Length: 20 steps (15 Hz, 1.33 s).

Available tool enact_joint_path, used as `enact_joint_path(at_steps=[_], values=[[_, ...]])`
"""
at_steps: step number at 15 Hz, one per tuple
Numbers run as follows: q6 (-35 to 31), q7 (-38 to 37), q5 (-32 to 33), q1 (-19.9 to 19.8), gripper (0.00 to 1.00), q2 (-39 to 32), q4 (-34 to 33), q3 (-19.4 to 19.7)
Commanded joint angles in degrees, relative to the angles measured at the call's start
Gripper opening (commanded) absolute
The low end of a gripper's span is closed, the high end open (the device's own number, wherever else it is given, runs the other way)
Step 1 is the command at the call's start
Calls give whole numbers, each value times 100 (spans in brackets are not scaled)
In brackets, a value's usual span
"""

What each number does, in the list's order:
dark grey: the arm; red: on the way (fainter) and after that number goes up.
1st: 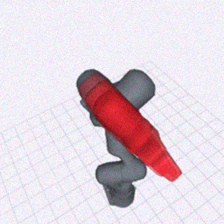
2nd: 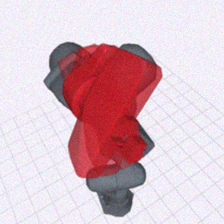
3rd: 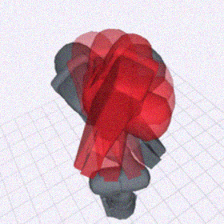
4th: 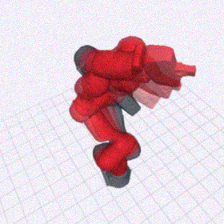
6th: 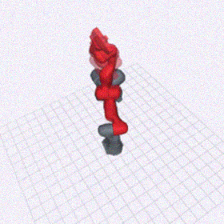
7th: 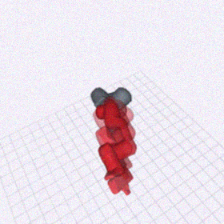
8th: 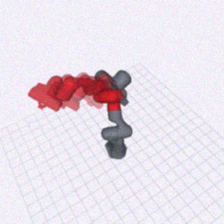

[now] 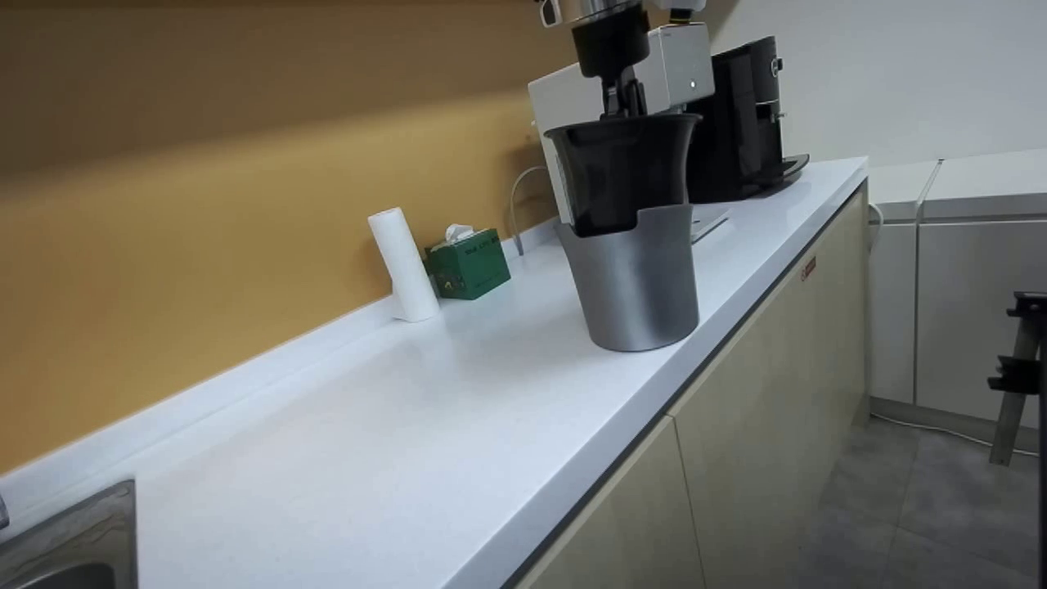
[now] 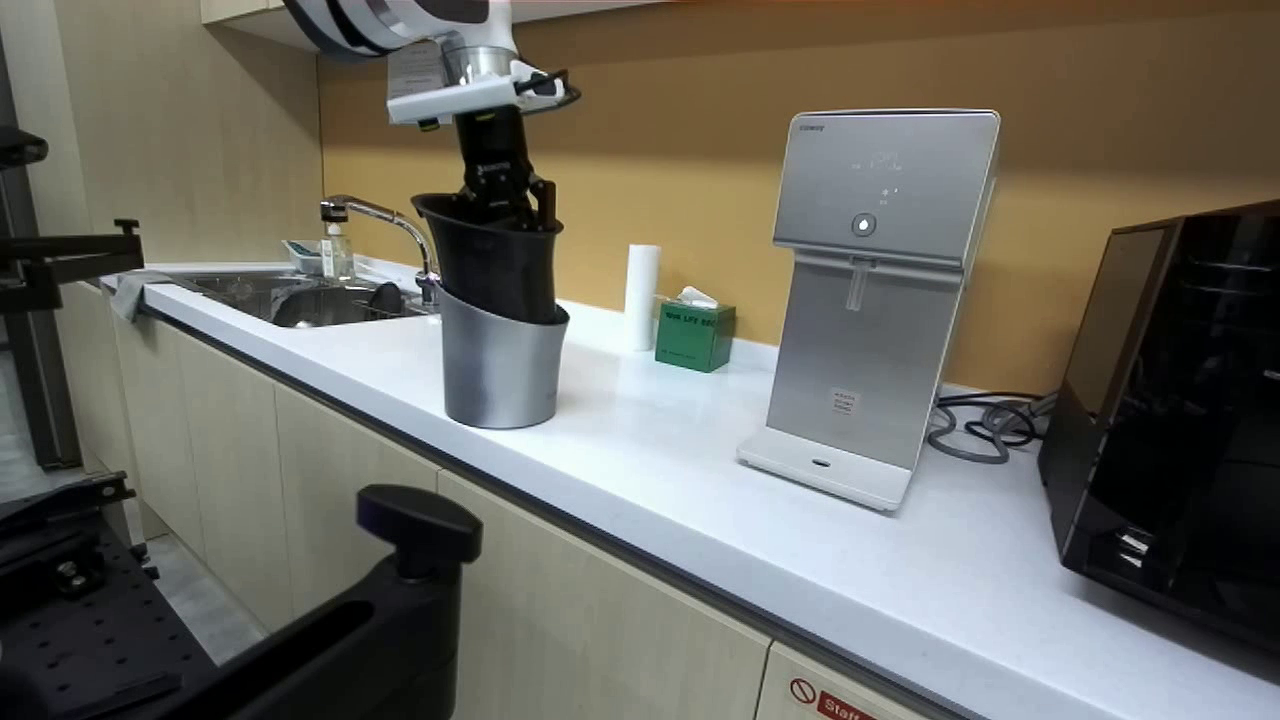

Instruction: Put the black bin in the grey bin

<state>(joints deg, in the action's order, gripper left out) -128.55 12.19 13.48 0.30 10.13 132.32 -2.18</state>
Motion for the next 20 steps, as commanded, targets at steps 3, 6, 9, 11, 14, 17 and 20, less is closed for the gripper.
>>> enact_joint_path(at_steps=[3,6,9,11,14,17,20], values=[[41,-336,97,110,1,-120,-10,-110],[3,-466,133,118,1,-278,-58,-148],[30,-637,172,112,1,-494,-138,-161],[104,-769,180,115,30,-634,-204,-155],[103,-865,94,124,50,-757,-295,-133],[124,-887,15,124,70,-750,-398,-112],[156,-947,-70,120,90,-693,-549,-104]])
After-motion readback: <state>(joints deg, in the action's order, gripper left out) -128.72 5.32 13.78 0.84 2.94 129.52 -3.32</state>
